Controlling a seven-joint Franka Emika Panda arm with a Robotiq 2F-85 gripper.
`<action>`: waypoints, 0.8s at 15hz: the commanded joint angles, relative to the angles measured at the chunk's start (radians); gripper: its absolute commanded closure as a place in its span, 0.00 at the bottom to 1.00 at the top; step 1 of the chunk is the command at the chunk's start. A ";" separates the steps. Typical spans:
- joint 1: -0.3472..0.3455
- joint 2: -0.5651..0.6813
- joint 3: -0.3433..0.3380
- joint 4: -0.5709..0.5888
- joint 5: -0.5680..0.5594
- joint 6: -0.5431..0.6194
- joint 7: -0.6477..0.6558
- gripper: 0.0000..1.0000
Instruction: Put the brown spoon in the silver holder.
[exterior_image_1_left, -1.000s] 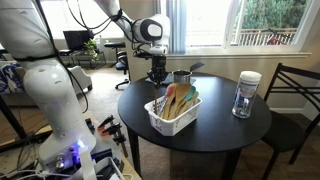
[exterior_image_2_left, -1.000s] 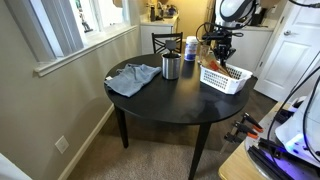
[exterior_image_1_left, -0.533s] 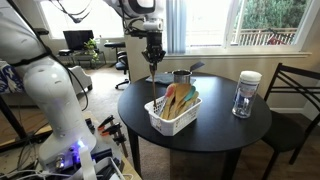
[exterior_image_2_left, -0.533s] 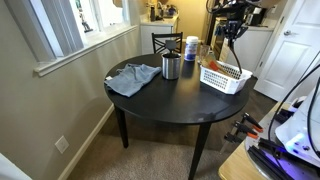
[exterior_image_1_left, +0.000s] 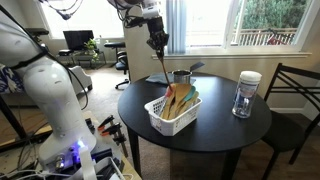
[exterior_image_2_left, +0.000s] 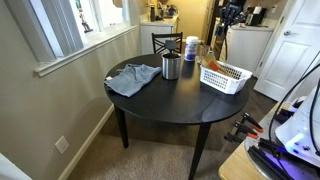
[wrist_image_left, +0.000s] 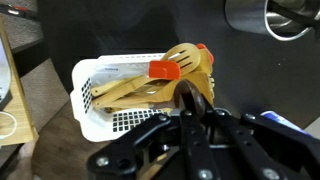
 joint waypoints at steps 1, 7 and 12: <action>-0.007 0.061 0.011 -0.004 0.036 0.151 -0.104 0.93; -0.004 0.174 0.008 0.134 0.076 0.215 -0.171 0.93; 0.014 0.192 0.015 0.202 0.126 0.242 -0.212 0.93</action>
